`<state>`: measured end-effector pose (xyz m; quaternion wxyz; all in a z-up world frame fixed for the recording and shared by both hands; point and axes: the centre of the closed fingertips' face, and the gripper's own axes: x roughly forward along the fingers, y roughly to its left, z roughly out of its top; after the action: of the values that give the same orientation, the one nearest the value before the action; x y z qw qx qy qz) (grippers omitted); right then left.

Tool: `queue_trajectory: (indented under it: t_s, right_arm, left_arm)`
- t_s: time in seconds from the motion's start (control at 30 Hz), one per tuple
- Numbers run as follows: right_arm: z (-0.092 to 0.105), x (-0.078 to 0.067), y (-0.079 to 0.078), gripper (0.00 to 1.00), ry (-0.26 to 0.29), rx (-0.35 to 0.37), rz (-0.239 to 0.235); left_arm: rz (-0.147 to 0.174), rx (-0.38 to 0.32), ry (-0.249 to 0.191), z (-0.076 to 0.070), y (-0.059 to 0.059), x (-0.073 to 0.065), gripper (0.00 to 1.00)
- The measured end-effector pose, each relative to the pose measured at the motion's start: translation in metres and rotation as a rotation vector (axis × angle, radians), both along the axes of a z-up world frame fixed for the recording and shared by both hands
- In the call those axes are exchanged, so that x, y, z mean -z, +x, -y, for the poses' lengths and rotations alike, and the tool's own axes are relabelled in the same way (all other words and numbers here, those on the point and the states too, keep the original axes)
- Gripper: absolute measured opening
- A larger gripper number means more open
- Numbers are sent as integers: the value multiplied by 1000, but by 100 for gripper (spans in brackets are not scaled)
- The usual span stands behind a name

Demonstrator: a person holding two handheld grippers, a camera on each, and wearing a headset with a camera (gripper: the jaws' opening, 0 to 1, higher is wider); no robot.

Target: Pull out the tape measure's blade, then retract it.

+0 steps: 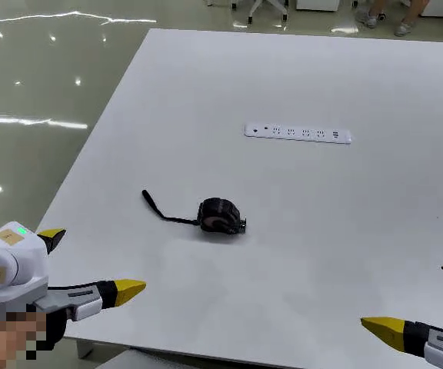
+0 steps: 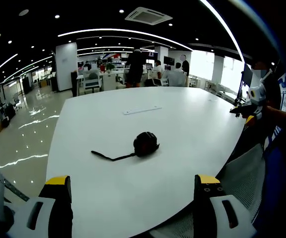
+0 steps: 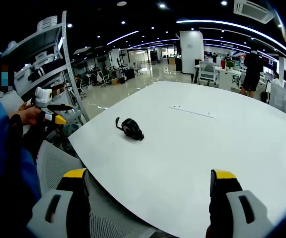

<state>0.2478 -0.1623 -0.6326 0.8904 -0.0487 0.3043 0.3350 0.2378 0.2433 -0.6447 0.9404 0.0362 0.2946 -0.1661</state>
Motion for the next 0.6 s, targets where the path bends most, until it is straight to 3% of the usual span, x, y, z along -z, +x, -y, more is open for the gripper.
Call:
queue_trajectory:
  t_s: [0.3, 0.6]
  right_arm:
    - [-1, 2, 6, 98, -4, -3, 7]
    - [-15, 11, 10, 98, -4, -43, -7]
  left_arm:
    - [-1, 14, 3, 3, 6, 3, 100]
    - [0, 40, 9, 12, 16, 5, 100]
